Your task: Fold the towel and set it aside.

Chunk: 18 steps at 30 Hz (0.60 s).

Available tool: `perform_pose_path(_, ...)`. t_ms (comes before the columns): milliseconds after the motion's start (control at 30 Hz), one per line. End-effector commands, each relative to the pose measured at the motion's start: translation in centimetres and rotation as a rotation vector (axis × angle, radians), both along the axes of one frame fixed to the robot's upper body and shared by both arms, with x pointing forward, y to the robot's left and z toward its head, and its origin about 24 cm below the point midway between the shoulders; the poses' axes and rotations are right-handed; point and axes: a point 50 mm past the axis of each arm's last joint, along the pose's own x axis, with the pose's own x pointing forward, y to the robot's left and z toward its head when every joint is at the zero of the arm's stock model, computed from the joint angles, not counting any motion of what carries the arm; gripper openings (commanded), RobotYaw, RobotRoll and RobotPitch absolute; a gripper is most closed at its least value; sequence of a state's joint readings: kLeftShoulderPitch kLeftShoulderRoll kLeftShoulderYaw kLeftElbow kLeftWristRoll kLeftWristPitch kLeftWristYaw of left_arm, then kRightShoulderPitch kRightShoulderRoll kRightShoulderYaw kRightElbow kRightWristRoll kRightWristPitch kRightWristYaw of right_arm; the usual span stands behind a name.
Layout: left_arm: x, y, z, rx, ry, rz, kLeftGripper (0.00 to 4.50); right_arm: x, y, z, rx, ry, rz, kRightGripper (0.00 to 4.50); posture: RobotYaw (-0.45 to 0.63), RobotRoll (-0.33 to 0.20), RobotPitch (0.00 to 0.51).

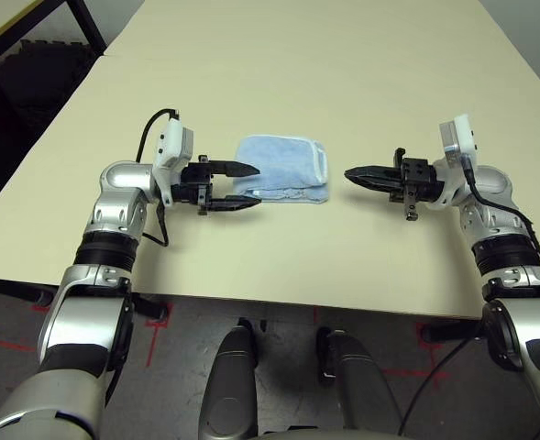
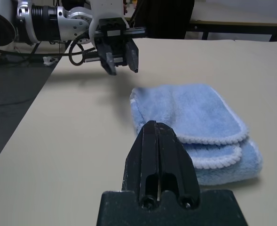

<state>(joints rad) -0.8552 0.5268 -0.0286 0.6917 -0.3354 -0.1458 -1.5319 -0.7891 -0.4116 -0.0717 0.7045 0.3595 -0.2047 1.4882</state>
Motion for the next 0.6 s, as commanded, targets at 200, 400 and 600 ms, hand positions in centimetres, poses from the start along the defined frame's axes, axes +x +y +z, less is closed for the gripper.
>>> perform_pose_path(200, 1.8, -0.2, 1.9, -0.075, 0.006, 0.093, 0.02, 1.5, 2.5, 1.4, 0.061, 0.018, -0.012, 0.00, 0.05, 0.000, 0.181)
perform_pose_path(400, 3.0, -1.3, 0.1, -0.081, 0.045, 0.169, 0.02, 2.8, 5.2, -0.6, 0.050, 0.100, -0.095, 0.00, 0.06, 0.000, 0.177)
perform_pose_path(600, 3.2, -1.4, -1.9, -0.002, 0.097, 0.198, 0.02, 3.3, 6.1, -2.5, -0.043, 0.160, -0.159, 0.00, 0.05, 0.000, 0.179)
